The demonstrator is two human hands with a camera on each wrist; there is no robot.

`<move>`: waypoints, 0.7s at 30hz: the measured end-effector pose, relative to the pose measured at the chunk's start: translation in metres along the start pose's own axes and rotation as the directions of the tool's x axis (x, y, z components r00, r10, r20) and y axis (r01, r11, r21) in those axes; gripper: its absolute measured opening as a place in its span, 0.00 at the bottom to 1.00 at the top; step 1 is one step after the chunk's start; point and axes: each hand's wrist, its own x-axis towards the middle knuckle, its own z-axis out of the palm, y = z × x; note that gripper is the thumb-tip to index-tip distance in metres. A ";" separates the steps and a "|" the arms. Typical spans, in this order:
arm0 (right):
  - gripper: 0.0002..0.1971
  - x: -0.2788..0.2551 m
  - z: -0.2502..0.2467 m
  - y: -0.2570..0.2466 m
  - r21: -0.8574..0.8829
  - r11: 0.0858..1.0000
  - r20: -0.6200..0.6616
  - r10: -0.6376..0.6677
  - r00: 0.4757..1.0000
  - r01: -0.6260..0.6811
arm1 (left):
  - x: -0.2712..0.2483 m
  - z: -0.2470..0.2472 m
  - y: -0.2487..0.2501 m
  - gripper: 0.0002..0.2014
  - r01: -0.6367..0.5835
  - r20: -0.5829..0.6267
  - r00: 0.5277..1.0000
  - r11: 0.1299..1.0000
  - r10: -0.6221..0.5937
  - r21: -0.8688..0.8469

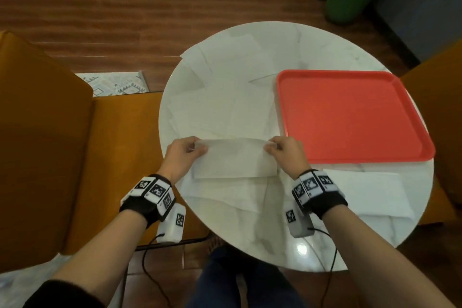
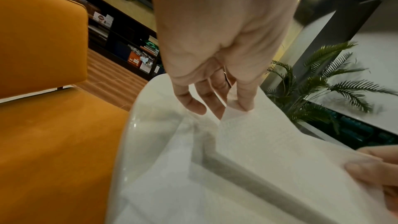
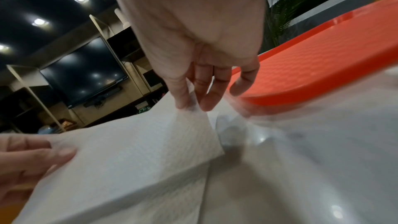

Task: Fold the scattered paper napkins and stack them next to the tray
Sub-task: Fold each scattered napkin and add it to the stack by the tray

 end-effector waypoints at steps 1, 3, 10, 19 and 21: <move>0.09 0.004 0.001 -0.002 -0.025 1.000 0.016 0.017 1.000 -0.017 | 0.004 0.002 0.000 0.04 0.010 -0.012 1.000 0.998 -0.009 0.059; 0.11 0.008 0.003 -0.005 -0.037 0.997 0.052 0.072 0.996 -0.070 | 0.008 0.004 -0.002 0.13 0.028 -0.046 0.999 0.976 -0.018 0.218; 0.23 -0.031 0.028 -0.028 -0.134 0.984 -0.048 -0.122 0.991 0.115 | -0.034 0.021 -0.023 0.29 -0.219 0.003 0.959 0.728 0.285 0.649; 0.31 -0.066 0.107 -0.035 -0.267 0.884 0.495 -0.215 0.842 0.383 | -0.043 0.046 -0.077 0.39 -0.252 0.227 0.968 0.458 0.111 0.852; 0.32 -0.065 0.095 -0.020 -0.343 0.861 0.464 -0.193 0.865 0.376 | -0.042 0.047 -0.077 0.41 -0.237 0.207 0.972 0.477 0.114 0.846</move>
